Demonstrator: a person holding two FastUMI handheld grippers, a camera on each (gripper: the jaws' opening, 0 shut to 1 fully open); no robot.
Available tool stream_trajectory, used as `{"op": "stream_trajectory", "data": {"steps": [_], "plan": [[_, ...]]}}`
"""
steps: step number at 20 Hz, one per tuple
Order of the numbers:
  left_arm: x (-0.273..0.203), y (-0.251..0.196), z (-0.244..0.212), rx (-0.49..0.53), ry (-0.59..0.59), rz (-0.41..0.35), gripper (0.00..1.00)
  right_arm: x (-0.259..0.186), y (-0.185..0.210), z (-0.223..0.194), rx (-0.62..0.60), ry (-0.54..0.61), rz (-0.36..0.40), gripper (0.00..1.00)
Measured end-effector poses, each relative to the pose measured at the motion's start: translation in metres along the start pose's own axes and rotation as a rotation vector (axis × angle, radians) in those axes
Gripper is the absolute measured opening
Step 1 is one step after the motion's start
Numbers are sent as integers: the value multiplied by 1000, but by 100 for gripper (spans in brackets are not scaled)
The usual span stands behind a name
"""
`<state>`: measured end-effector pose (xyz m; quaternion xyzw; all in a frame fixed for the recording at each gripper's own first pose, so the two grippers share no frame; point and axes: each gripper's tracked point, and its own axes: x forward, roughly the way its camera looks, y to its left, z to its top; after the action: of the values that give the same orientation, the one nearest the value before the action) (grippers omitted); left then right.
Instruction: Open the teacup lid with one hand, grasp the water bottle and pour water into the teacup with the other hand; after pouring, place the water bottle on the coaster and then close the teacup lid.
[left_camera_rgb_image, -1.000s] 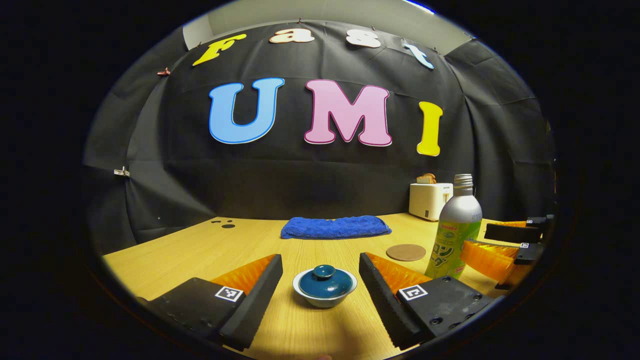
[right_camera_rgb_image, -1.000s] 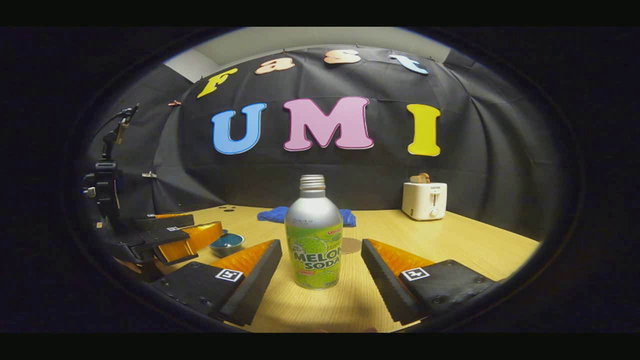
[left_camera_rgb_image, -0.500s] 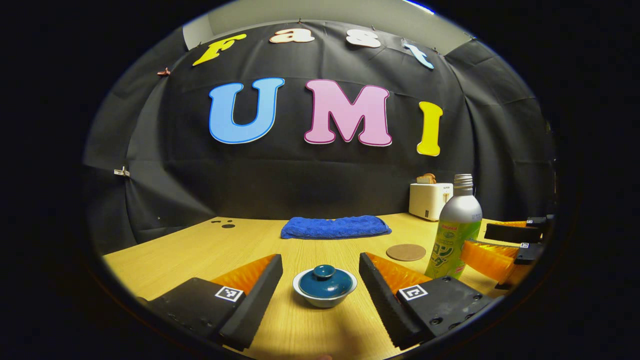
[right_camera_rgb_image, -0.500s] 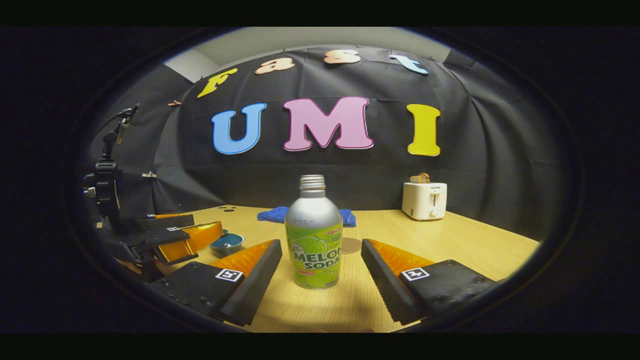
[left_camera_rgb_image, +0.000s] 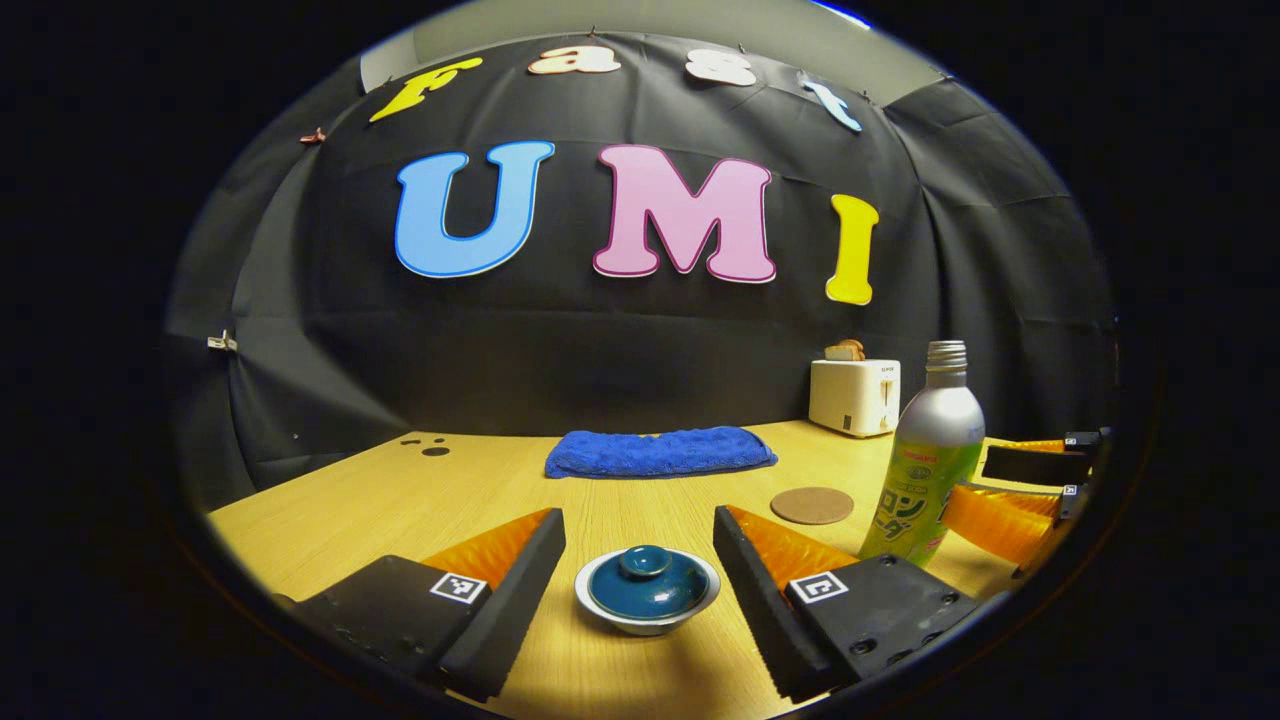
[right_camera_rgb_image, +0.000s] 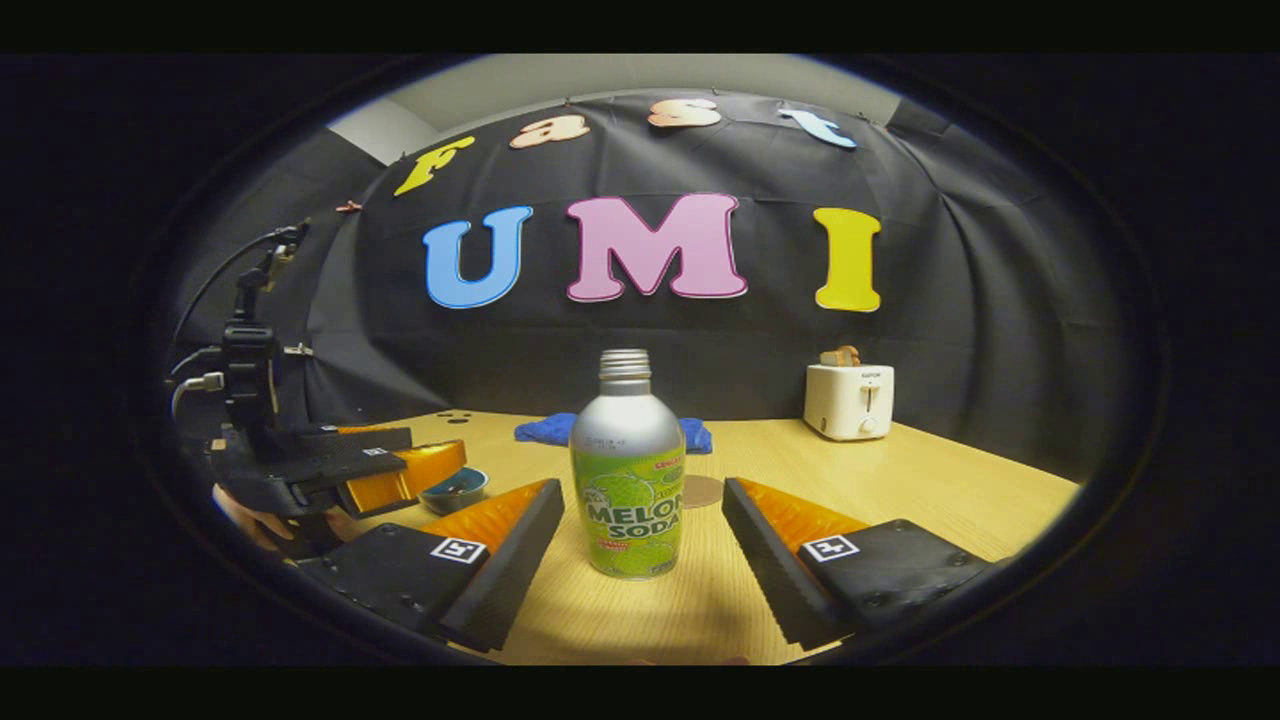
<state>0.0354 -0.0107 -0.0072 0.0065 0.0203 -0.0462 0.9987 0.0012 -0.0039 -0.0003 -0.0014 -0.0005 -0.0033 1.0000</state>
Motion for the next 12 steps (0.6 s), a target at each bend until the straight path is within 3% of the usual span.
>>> {"op": "stream_trajectory", "data": {"steps": [7, 12], "plan": [[18, -14, -21, 74, 147, -48, 78, 0, -1, 0, 0, -1, 0, 98], [24, -11, -27, 94, 194, -17, 59, 0, 0, 0, 0, 0, 0, 98]]}}
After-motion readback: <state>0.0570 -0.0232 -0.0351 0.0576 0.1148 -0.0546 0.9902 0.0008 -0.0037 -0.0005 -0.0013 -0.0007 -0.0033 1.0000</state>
